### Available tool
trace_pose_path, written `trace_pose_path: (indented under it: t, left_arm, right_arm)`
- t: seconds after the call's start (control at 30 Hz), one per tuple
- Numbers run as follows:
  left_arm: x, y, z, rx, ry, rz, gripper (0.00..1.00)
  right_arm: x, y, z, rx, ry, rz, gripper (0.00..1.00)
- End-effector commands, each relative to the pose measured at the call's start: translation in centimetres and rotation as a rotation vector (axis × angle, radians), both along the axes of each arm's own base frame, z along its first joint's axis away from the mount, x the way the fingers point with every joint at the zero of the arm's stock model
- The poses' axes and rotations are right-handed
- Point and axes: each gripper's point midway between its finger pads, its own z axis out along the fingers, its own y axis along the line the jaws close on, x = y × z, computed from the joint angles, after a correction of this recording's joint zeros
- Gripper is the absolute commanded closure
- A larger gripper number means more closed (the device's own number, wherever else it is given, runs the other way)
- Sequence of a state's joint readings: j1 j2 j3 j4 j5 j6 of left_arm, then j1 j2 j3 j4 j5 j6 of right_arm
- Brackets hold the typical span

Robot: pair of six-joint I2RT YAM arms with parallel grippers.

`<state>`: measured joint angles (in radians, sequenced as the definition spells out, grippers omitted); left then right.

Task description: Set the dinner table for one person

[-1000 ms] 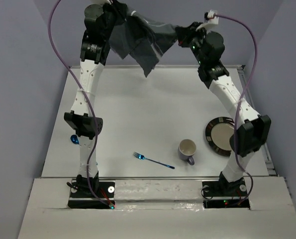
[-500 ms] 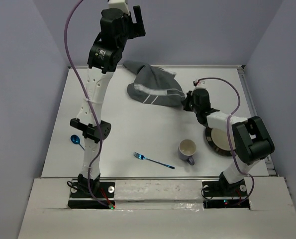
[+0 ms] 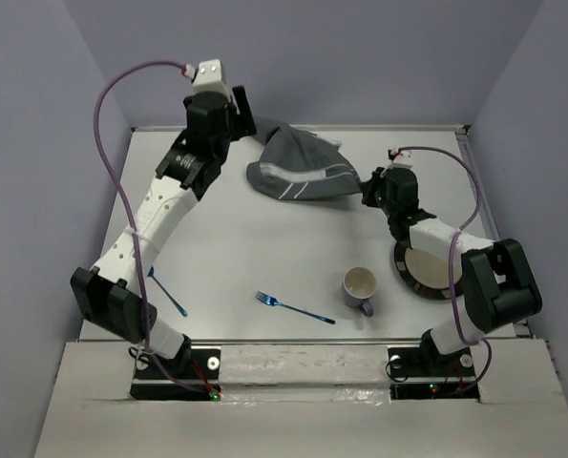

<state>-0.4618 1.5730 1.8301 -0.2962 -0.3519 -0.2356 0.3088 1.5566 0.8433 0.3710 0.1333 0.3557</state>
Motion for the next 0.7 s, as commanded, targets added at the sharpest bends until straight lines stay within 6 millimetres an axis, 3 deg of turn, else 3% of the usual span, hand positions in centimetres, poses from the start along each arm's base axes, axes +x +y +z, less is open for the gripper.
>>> trace_pose_path:
  t: [0.0, 0.07, 0.1, 0.17, 0.2, 0.27, 0.3, 0.37, 0.4, 0.67]
  left_arm:
    - [-3.2, 3.8, 4.6, -0.274, -0.325, 0.064, 0.21]
    - [-3.9, 3.8, 4.1, -0.34, -0.354, 0.05, 0.21]
    - [-3.5, 3.4, 1.3, -0.344, -0.303, 0.048, 0.21]
    - [-2.7, 2.4, -2.1, -0.374, -0.242, 0.028, 0.21]
    - [-1.8, 1.8, -6.5, -0.401, -0.156, 0.035, 0.21]
    - [-0.7, 0.4, -10.4, -0.446, -0.075, -0.004, 0.22]
    - [0.5, 0.0, -14.4, -0.471, 0.014, -0.003, 0.22]
    - [1.6, -0.6, -17.4, -0.499, 0.079, -0.012, 0.22]
    - [2.5, -0.8, -20.3, -0.499, 0.135, -0.004, 0.22]
    - [6.5, -2.9, -27.2, -0.514, 0.253, -0.042, 0.22]
  right_arm:
    - [0.0, -3.1, 1.9, 0.055, -0.041, -0.057, 1.0]
    - [0.0, -2.7, 2.3, 0.081, -0.043, -0.021, 1.0]
    - [0.0, -2.7, 2.3, 0.08, -0.043, -0.019, 1.0]
    - [0.0, -2.4, 2.6, 0.085, -0.043, -0.006, 1.0]
    - [0.0, -2.4, 2.8, 0.088, -0.047, -0.003, 1.0]
    - [-0.1, -2.4, 2.7, 0.084, -0.046, 0.001, 1.0]
    - [-0.1, -2.4, 2.7, 0.084, -0.044, 0.0, 1.0]
    - [-0.2, -2.2, 2.7, 0.085, -0.042, 0.009, 1.0]
    - [-0.2, -2.2, 2.6, 0.085, -0.041, 0.01, 1.0]
    - [-0.1, -2.1, 2.5, 0.09, -0.035, 0.01, 1.0]
